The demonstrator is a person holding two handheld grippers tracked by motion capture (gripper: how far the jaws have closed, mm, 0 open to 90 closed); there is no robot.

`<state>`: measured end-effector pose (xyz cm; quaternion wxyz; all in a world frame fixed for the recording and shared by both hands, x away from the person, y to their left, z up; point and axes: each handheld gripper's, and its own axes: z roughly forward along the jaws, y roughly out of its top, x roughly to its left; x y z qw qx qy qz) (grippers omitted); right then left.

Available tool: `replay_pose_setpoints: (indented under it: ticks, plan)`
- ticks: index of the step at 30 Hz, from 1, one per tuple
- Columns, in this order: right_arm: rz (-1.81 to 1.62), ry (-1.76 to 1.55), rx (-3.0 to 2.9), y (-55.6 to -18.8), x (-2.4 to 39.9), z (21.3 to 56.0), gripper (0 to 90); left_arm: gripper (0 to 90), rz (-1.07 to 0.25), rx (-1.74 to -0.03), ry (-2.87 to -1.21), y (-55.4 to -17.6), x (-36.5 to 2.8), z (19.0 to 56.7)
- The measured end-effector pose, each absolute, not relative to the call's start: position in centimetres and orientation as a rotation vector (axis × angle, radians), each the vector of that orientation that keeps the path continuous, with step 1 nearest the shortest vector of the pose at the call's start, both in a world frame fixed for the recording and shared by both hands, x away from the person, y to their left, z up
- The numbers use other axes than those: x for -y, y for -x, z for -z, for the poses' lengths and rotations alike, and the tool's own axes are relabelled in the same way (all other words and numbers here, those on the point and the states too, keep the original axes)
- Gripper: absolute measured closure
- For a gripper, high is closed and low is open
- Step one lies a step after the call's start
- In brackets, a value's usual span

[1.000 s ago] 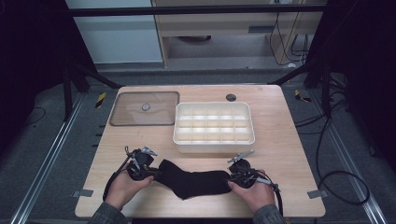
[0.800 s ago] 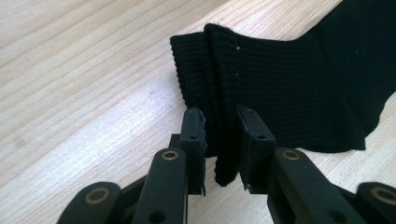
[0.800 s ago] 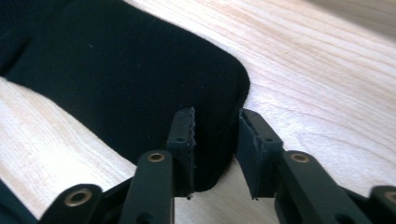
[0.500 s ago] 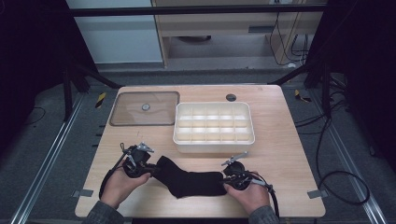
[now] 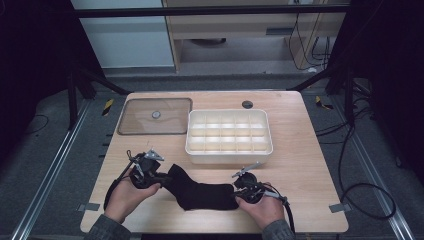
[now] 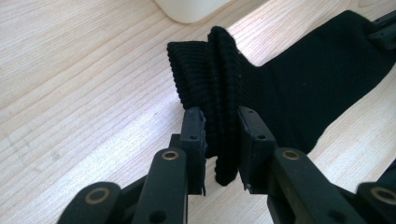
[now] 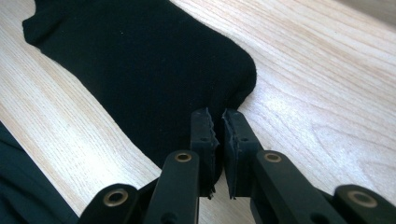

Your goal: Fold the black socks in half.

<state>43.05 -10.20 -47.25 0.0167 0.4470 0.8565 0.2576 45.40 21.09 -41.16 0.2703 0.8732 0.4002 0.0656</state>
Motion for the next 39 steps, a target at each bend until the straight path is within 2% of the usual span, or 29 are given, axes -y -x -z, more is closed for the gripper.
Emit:
replay_pose_setpoints:
  ticks: [22, 39]
  plan:
    - [-0.798, -1.337, -2.704, -43.6, 8.5, 46.8, 83.6, 73.9, -0.162, -0.947, -2.396, -44.1, -18.4, 39.3]
    - [-0.812, -1.326, -2.723, -43.9, 8.1, 46.9, 83.5, 73.9, -0.142, -0.867, -2.454, -43.3, -15.5, 39.7]
